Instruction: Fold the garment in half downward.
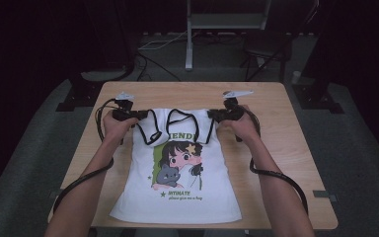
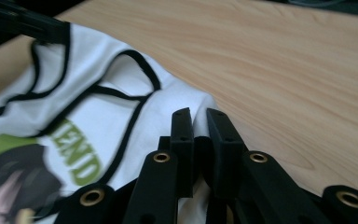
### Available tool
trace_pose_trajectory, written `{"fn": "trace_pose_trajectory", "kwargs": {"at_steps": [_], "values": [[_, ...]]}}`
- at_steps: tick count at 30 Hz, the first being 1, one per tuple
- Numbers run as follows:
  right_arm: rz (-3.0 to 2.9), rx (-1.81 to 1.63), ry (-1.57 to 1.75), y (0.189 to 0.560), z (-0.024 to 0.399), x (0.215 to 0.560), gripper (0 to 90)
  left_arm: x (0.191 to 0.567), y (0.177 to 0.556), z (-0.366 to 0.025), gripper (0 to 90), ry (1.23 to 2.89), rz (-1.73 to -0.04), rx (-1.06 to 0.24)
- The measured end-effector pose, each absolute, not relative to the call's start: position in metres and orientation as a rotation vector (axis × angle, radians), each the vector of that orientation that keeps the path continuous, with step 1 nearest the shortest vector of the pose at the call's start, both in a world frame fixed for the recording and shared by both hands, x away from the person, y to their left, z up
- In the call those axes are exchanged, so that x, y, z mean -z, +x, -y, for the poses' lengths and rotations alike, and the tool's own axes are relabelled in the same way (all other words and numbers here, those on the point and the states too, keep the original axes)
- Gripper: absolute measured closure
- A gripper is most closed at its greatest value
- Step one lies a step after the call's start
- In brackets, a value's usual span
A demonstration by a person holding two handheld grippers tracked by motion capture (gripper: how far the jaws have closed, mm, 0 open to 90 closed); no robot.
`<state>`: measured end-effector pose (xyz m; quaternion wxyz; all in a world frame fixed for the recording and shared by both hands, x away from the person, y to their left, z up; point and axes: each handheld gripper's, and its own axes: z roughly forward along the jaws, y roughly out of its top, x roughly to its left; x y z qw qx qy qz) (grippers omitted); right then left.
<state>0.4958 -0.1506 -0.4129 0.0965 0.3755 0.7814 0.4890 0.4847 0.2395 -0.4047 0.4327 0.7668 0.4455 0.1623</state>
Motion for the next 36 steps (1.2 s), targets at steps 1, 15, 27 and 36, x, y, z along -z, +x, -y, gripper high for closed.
{"fn": "trace_pose_trajectory", "kwargs": {"at_steps": [1, 15, 27, 36], "values": [[-2.309, -1.461, 1.099, 0.493, 0.151, 0.409, 81.5, 0.403, 0.482, -0.240, 88.7, 1.897, -1.105, -0.402], [-2.263, -1.642, 0.953, 0.449, 0.168, 0.381, 81.5, 0.379, 0.435, -0.249, 88.7, 1.821, -0.972, -0.403], [-2.315, -1.605, 0.786, 0.402, 0.164, 0.383, 80.8, 0.379, 0.391, -0.246, 88.4, 1.856, -0.837, -0.308], [-2.432, -1.488, 0.644, 0.367, 0.163, 0.392, 80.8, 0.396, 0.356, -0.251, 88.3, 1.945, -0.773, -0.235]]}}
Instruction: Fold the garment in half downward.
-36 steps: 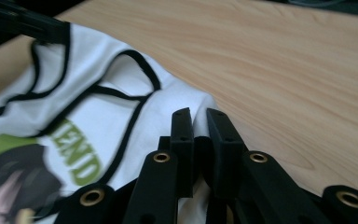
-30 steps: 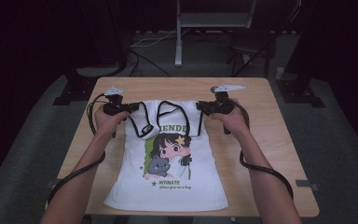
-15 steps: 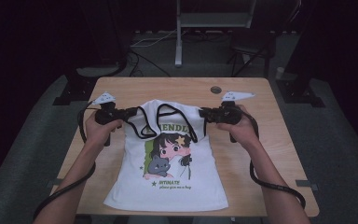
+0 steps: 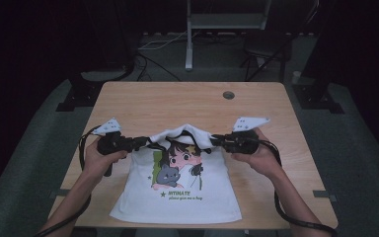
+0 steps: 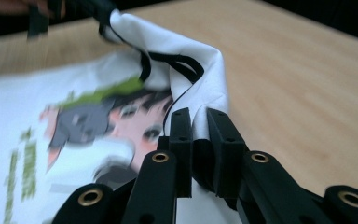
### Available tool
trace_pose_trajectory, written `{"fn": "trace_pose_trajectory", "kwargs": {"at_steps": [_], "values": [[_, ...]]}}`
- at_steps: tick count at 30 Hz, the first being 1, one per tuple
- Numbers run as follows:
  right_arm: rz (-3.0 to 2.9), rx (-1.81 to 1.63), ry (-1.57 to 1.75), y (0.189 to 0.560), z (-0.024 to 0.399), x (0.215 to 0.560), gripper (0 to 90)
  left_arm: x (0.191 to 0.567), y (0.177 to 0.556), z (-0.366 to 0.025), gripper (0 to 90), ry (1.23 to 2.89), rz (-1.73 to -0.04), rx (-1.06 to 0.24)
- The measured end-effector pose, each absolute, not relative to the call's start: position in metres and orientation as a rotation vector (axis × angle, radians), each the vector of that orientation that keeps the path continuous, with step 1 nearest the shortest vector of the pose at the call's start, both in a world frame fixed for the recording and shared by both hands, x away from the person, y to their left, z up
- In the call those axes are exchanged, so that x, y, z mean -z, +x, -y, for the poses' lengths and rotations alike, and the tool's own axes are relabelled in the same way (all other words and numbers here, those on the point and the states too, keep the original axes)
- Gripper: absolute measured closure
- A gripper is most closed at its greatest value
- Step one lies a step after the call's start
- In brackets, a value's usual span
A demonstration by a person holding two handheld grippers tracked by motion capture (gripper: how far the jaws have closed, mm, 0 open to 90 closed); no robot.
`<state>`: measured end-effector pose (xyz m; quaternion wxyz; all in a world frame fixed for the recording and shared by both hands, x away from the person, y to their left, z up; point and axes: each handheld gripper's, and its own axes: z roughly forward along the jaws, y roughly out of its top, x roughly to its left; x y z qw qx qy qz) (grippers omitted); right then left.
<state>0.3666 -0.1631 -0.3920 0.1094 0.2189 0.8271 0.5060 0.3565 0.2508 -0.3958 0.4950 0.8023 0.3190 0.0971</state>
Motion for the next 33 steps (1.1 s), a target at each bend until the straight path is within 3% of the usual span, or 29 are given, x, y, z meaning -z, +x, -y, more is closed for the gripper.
{"fn": "trace_pose_trajectory", "kwargs": {"at_steps": [9, 23, 29, 33], "values": [[-2.609, -1.227, 0.494, 0.336, 0.156, 0.418, 79.5, 0.417, 0.324, -0.249, 87.9, 2.159, -0.698, -0.229], [-2.581, -1.167, 0.483, 0.326, 0.154, 0.423, 68.7, 0.426, 0.316, -0.248, 87.5, 2.162, -0.704, -0.217], [-2.581, -1.144, 0.498, 0.326, 0.152, 0.430, 81.5, 0.425, 0.314, -0.247, 87.4, 2.160, -0.699, -0.219], [-2.557, -1.179, 0.506, 0.318, 0.153, 0.431, 83.3, 0.424, 0.307, -0.248, 87.5, 2.158, -0.684, -0.223]]}}
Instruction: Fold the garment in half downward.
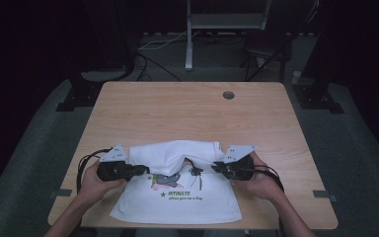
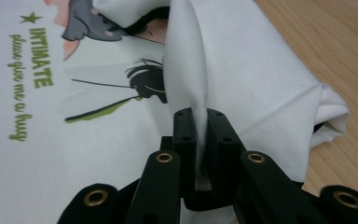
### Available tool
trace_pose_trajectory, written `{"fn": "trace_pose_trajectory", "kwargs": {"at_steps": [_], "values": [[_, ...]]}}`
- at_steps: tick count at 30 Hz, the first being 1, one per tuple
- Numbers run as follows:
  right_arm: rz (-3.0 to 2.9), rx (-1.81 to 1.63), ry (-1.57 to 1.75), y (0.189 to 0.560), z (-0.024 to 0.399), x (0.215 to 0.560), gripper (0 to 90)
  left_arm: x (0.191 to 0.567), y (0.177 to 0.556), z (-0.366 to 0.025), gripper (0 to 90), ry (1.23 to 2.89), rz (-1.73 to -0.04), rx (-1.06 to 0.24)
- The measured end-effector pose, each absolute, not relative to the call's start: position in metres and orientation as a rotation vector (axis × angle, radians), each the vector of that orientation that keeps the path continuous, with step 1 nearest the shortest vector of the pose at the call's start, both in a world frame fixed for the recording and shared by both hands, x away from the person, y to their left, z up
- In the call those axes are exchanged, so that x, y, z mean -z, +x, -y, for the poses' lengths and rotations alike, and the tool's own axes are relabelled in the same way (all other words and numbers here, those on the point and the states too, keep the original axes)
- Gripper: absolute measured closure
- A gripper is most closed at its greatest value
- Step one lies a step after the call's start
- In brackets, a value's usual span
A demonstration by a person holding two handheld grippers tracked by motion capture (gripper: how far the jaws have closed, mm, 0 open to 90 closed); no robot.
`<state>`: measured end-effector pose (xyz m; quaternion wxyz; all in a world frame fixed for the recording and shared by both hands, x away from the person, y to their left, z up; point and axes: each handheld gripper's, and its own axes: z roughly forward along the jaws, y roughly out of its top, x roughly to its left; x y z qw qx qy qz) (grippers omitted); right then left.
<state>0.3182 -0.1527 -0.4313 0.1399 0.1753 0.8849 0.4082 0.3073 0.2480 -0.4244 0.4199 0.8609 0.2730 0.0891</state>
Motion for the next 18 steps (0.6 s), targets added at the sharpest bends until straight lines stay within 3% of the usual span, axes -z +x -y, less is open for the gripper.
{"fn": "trace_pose_trajectory", "kwargs": {"at_steps": [18], "values": [[-2.505, -1.206, 0.401, 0.270, 0.161, 0.430, 82.2, 0.416, 0.275, -0.260, 87.6, 2.140, -0.647, -0.231]]}}
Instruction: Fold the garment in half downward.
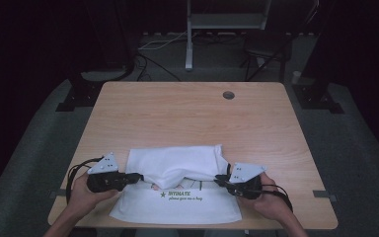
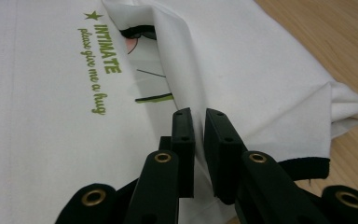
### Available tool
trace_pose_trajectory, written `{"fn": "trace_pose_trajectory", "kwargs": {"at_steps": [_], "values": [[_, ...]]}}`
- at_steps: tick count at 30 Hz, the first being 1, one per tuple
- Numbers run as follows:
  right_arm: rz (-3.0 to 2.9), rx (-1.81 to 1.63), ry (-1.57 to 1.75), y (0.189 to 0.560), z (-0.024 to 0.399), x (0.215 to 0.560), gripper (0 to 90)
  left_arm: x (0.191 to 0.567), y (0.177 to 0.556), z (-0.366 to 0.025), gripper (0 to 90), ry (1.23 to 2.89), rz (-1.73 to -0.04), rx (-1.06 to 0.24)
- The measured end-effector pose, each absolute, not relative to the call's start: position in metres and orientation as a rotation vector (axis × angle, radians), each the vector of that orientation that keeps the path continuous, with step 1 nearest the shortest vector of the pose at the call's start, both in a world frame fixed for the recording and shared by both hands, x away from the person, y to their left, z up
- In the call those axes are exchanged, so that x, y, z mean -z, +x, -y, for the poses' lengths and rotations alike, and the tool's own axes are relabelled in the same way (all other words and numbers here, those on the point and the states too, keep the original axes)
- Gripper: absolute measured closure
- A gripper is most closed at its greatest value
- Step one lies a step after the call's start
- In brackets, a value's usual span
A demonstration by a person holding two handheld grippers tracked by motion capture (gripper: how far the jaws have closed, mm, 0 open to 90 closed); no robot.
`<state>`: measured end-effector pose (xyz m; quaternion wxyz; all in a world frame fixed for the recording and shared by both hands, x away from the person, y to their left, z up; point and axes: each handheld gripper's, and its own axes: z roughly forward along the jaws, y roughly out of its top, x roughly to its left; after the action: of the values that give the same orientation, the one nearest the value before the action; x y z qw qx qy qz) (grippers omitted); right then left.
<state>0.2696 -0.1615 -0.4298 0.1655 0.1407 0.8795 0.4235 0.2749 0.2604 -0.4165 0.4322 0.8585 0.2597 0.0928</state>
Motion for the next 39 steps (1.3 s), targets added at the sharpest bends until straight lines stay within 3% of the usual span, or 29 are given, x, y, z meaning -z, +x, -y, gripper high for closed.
{"fn": "trace_pose_trajectory", "kwargs": {"at_steps": [11, 13, 16, 19, 27, 39], "values": [[-2.516, -1.173, 0.404, 0.266, 0.162, 0.435, 82.1, 0.420, 0.268, -0.261, 87.5, 2.127, -0.654, -0.229], [-2.515, -1.169, 0.406, 0.266, 0.162, 0.436, 80.6, 0.421, 0.268, -0.261, 87.5, 2.120, -0.660, -0.226], [-2.513, -1.127, 0.369, 0.268, 0.155, 0.438, 71.1, 0.423, 0.270, -0.260, 87.3, 2.118, -0.662, -0.222], [-2.521, -1.103, 0.367, 0.269, 0.153, 0.439, 70.9, 0.424, 0.270, -0.259, 87.3, 2.116, -0.667, -0.221], [-2.526, -1.104, 0.431, 0.273, 0.150, 0.441, 85.4, 0.426, 0.270, -0.260, 87.2, 2.100, -0.680, -0.210], [-2.505, -1.210, 0.491, 0.264, 0.158, 0.436, 86.5, 0.426, 0.259, -0.260, 87.3, 2.081, -0.667, -0.221]]}}
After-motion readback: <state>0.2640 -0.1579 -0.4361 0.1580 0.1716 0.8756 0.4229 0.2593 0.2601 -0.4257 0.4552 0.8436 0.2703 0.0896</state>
